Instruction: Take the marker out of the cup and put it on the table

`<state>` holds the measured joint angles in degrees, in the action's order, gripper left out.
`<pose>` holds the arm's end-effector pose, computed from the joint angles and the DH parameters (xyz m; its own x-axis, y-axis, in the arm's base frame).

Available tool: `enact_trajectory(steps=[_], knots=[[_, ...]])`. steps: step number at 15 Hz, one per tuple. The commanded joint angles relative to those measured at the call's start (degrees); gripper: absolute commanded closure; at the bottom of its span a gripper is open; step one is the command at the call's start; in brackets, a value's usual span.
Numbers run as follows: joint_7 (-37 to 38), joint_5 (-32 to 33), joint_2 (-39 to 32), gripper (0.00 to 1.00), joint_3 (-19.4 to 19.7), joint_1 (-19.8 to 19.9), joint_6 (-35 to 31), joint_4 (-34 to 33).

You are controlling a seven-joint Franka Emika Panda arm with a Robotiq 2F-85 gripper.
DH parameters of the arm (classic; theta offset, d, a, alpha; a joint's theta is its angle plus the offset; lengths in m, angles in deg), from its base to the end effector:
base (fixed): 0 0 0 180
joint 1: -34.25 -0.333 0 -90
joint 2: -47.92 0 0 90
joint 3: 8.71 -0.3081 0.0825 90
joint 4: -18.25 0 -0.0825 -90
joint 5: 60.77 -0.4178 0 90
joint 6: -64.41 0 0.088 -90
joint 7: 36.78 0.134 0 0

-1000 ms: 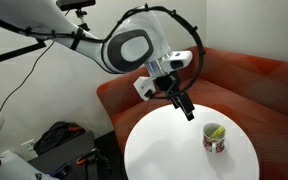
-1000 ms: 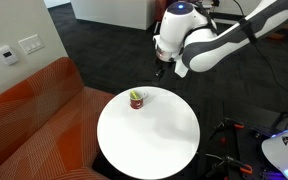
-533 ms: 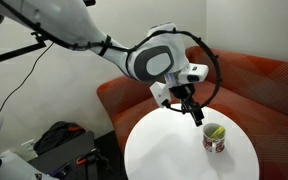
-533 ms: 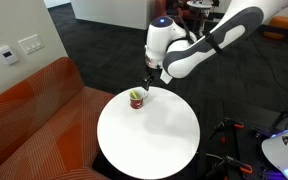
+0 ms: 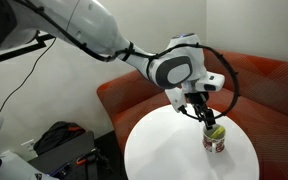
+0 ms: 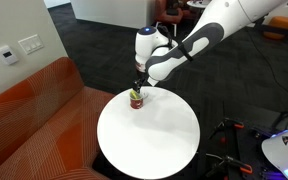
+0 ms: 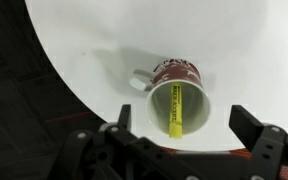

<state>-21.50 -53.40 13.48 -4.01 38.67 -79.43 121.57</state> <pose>0.6778 -0.1078 0.1640 0.9466 -0.2953 0.1295 -0.3090 -0.9456 0.1017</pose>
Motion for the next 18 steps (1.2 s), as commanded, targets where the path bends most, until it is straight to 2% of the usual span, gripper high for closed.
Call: enact_trajectory(steps=[1, 8, 18], knots=[[-1.2, -1.3, -0.9, 0.0, 1.5, -1.2, 0.6, -1.2], [-2.3, -2.9, -4.1, 0.0, 0.6, -0.4, 3.0, -5.7], [-2.2, -4.3, -10.7, 0.0, 0.7, -0.6, 1.3, -12.5]])
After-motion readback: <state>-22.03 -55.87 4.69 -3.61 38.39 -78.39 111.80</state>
